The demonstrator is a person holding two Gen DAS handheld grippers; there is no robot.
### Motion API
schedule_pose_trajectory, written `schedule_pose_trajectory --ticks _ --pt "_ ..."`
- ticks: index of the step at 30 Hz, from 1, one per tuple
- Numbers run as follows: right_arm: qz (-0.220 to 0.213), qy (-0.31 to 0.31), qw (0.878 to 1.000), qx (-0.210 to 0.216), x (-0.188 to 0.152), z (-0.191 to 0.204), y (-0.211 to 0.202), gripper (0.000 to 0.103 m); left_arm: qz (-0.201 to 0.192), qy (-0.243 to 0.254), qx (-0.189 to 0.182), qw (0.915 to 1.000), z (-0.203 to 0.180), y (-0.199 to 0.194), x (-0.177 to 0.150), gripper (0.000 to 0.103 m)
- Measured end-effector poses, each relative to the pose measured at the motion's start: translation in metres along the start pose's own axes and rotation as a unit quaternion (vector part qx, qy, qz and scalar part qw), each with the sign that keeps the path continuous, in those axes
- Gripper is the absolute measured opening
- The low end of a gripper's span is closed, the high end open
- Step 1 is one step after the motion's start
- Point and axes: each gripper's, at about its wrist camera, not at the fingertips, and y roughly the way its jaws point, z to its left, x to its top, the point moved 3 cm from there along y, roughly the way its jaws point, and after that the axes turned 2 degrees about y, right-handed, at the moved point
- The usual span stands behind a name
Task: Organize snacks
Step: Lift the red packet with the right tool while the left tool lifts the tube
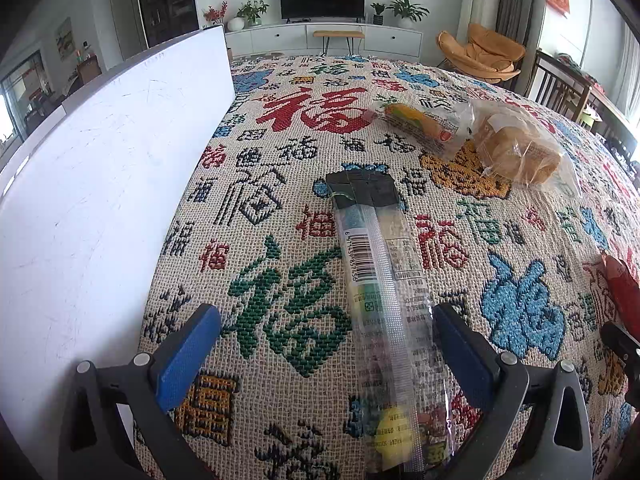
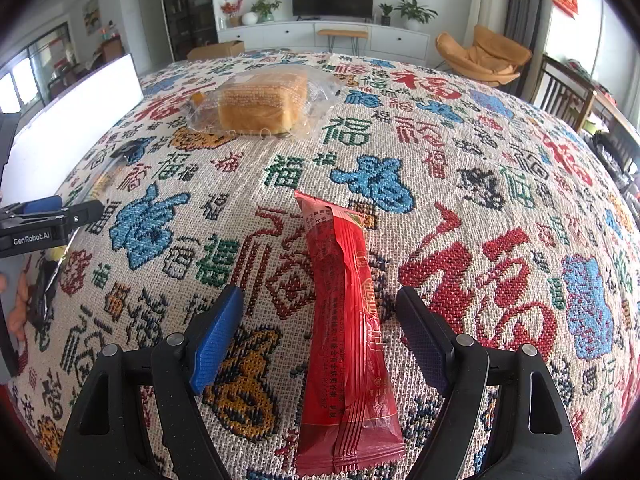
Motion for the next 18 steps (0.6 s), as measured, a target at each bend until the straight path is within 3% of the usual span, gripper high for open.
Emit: schedule_pose_trajectory --ticks 10,12,15,18 --pt "0.0 0.001 1.0 0.001 0.0 0.0 0.0 0.081 0.001 -0.001 -0.002 1.0 0.001 0.0 0.0 0.103" --pt "0.0 0.007 1.0 0.011 0.0 -0.003 -0.001 0.083 0.019 0.008 -0.012 0.9997 0.001 0.0 0.002 0.103" --pt "0.017 0.057 0.994 0.087 0.005 -0.023 -0.005 0.082 0.076 0.033 -0.04 0.9958 0.004 0.003 0.007 0.103" --pt "0.062 0.183 0.967 0.168 0.016 -0.066 -0.007 0.081 0.096 0.007 -0.067 0.9931 0.009 -0.002 0.008 0.102"
